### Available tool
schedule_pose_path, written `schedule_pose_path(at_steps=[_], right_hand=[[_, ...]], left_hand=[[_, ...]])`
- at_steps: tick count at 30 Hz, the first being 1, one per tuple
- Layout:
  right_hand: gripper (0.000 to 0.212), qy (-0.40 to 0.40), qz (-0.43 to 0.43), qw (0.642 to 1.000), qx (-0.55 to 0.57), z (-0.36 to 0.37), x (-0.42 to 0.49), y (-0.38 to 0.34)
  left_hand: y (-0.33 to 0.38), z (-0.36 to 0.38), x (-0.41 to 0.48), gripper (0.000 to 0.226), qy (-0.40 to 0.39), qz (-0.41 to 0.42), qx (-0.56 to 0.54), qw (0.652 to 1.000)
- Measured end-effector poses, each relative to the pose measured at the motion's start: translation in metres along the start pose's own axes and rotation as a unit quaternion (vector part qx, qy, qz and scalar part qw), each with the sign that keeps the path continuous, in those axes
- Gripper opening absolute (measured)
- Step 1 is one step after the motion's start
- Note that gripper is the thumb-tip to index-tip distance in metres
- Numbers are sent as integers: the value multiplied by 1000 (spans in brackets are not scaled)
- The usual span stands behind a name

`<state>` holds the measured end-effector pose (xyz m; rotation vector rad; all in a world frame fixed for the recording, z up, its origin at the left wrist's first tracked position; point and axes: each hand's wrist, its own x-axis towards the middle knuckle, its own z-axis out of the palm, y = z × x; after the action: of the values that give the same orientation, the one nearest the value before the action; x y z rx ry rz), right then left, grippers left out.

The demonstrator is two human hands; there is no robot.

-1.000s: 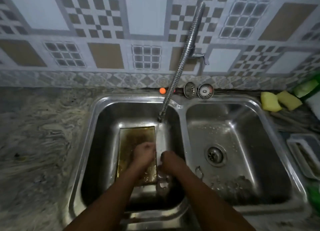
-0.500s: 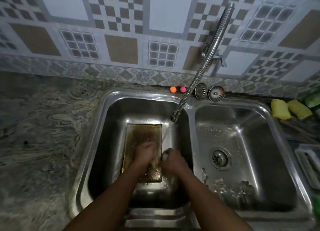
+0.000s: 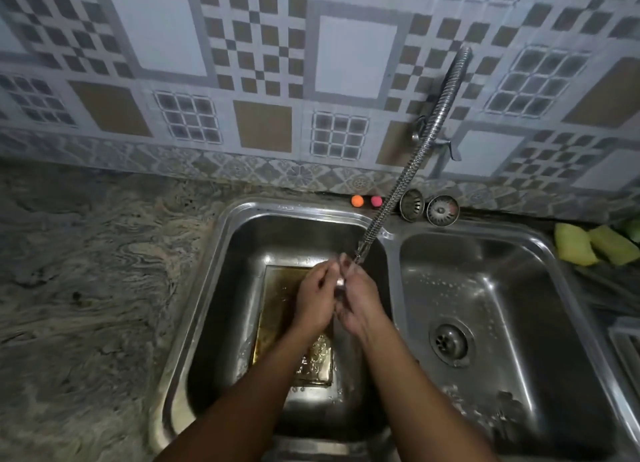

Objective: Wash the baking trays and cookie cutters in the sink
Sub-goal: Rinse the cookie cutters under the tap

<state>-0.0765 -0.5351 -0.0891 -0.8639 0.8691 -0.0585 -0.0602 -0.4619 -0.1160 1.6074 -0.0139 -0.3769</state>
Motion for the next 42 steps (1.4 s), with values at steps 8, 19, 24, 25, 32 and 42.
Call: schedule_pose_path(at_steps=[8,19,24,25,32,42], right_hand=[[12,25,-155,979,-131,-11,-4,4],[22,-55,47,972,225,-19,-1,0],[24,-46,11,993,106,-33,1,-1],[22,-27,-15,998,48,-35,3,-3],[43,-10,-150,924,-353,-31,5,-12],[18,29,-316,877,-361,-36,2,-2]], left_hand=[[17,3,5,40,-5,-210,-214,954],[22,14,5,32,-25,-267,-312,911],[18,5,8,21,-12,-190,-90,978],[17,1,8,18,-17,-169,-50,984],[11,-8,9,30,-30,-18,321,946],[2,-8,17,26,-6,-74,255,964]])
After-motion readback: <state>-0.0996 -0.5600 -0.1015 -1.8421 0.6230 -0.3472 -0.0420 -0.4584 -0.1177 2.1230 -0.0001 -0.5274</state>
